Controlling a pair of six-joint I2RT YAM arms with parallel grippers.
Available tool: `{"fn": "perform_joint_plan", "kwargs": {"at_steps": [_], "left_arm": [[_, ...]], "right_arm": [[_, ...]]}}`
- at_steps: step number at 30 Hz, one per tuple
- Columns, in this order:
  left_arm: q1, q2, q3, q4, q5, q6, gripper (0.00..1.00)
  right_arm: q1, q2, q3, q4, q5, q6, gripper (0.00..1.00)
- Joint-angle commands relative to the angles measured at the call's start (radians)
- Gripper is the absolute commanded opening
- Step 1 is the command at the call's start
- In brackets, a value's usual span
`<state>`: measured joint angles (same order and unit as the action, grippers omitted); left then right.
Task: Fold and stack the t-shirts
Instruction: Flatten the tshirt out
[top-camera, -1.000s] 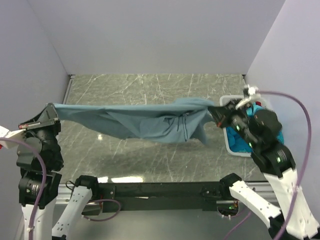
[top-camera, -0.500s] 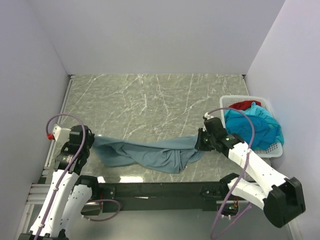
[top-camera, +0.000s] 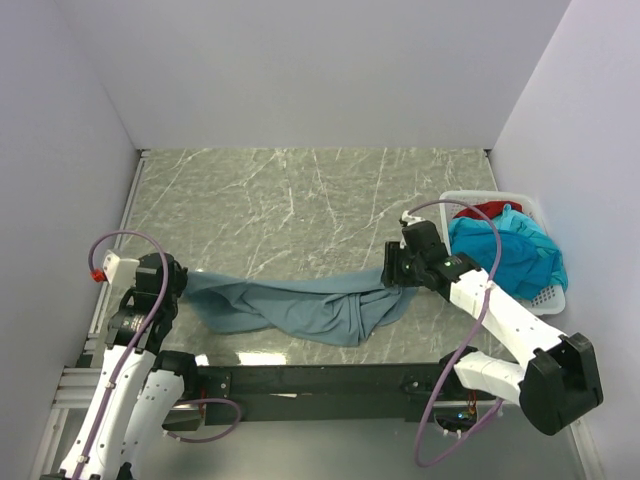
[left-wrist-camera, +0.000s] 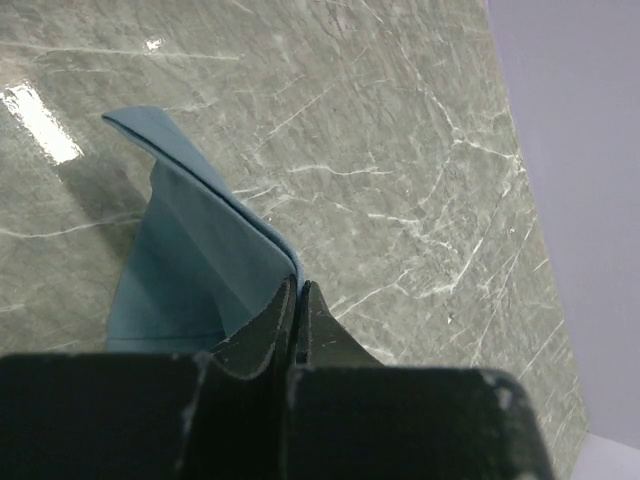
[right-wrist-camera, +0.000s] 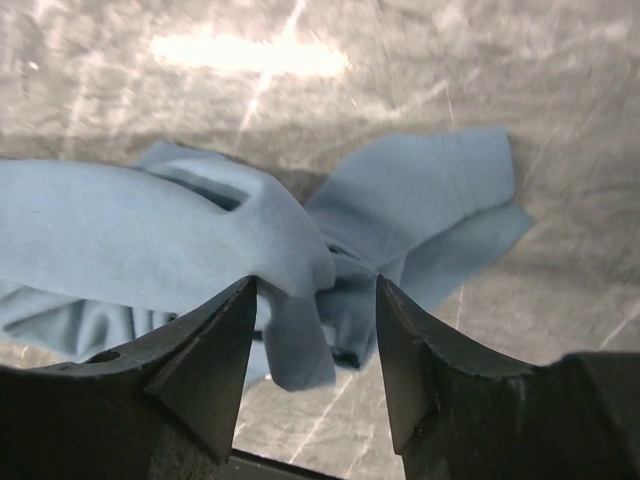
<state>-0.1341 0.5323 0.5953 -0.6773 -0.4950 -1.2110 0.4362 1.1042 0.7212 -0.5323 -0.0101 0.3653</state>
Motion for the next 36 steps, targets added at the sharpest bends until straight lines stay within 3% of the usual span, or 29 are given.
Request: {"fn": "perform_joint_plan", "kwargs": {"at_steps": [1,3,5,6,8,17,27,32,36], "left_arm": [[0.005,-0.008,0.009,0.038,-0.013,0.022,0.01],[0.005,-0.005,0.008,0.033,-0.014,0.019,0.01],[0.005,-0.002,0.008,0.032,-0.016,0.019,0.01],[0.005,-0.002,0.008,0.032,-0.019,0.021,0.01],[0.005,-0.003,0.014,0.022,-0.027,0.018,0.01],[0.005,-0.029,0.102,0.041,-0.051,0.022,0.01],[0.005,-0.029,0.530,0.247,-0.080,0.142,0.01],[0.005,-0.008,0.730,0.311,-0.025,0.252,0.01],[0.005,-0.003,0.891,0.360,0.029,0.320,0.01]], "right_arm": [[0.003,0.022,0.052,0.064,-0.020,-0.040,0.58],[0.006,0.039,0.060,0.074,-0.046,-0.031,0.52],[0.004,0.060,0.064,0.074,-0.053,-0.016,0.39],[0.006,0.065,0.066,0.074,-0.045,-0.012,0.21],[0.006,0.062,0.072,0.066,-0.025,0.001,0.01],[0.006,-0.111,0.203,-0.009,0.040,-0.014,0.00],[0.009,-0.357,0.593,-0.028,0.039,-0.058,0.00],[0.009,-0.388,0.840,-0.057,0.013,-0.077,0.00],[0.007,-0.394,0.997,-0.078,-0.097,-0.083,0.00]]}}
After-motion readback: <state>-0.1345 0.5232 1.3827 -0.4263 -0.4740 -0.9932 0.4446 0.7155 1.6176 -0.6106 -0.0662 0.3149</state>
